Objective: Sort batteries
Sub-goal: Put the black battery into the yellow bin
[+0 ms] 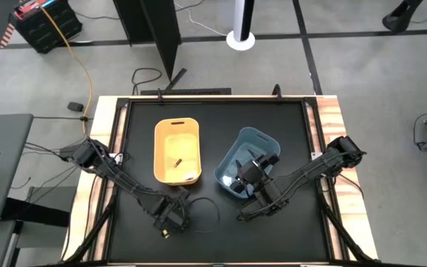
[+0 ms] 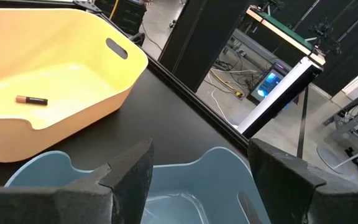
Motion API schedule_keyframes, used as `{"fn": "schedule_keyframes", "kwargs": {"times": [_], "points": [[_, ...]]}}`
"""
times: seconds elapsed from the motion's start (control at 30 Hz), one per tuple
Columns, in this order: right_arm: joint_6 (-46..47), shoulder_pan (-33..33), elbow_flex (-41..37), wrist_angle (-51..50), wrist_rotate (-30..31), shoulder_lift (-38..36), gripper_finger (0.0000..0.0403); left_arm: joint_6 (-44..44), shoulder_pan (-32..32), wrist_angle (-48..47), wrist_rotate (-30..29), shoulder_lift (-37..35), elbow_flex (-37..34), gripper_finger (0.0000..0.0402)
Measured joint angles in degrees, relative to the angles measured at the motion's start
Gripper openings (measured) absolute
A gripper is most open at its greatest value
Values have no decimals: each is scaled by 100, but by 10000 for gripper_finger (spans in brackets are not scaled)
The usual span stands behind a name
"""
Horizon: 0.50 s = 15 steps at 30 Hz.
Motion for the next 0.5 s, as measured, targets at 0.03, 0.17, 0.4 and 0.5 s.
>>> {"fn": "schedule_keyframes", "kwargs": {"times": [0.03,0.17,0.4,0.5], "points": [[0,0,0,0,0,0,279,-16,15,58,-19,0,-46,56],[-1,0,0,-2,0,0,279,-35,25,69,-137,0,-54,89],[-20,-2,0,-3,0,0,279,148,8,-30,-353,-17,101,105],[-20,-4,0,-2,0,0,279,377,99,70,-875,-10,102,105]]}}
